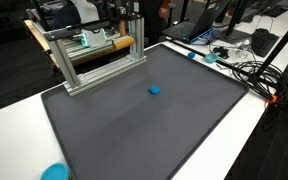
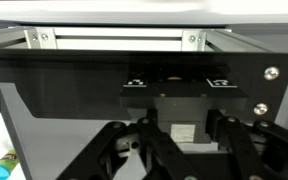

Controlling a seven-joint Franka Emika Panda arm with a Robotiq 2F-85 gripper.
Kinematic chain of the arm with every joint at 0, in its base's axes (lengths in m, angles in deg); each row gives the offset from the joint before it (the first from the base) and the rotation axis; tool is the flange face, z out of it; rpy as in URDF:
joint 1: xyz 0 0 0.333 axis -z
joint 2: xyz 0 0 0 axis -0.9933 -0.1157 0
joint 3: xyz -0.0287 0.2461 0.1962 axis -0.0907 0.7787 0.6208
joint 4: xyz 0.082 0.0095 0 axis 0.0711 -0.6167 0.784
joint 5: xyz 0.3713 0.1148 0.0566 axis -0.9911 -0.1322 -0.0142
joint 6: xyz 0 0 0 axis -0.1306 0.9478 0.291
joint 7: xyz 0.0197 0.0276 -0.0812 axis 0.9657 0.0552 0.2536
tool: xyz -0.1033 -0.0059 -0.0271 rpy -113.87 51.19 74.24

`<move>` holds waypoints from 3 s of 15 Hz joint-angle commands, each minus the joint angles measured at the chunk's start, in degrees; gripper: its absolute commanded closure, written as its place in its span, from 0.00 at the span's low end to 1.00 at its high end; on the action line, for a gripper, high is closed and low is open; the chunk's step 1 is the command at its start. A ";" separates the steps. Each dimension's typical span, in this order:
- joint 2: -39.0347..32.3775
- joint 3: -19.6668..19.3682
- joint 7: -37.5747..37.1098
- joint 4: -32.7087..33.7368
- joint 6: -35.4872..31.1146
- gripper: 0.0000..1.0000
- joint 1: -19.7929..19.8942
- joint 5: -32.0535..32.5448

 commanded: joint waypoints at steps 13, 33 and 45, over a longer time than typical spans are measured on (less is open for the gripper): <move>-24.24 13.74 -32.50 20.53 -12.40 0.52 -0.04 9.93; -35.76 1.54 -24.60 32.19 -10.50 0.52 0.07 5.70; -39.03 0.73 -30.66 28.51 -15.61 0.77 -0.96 6.15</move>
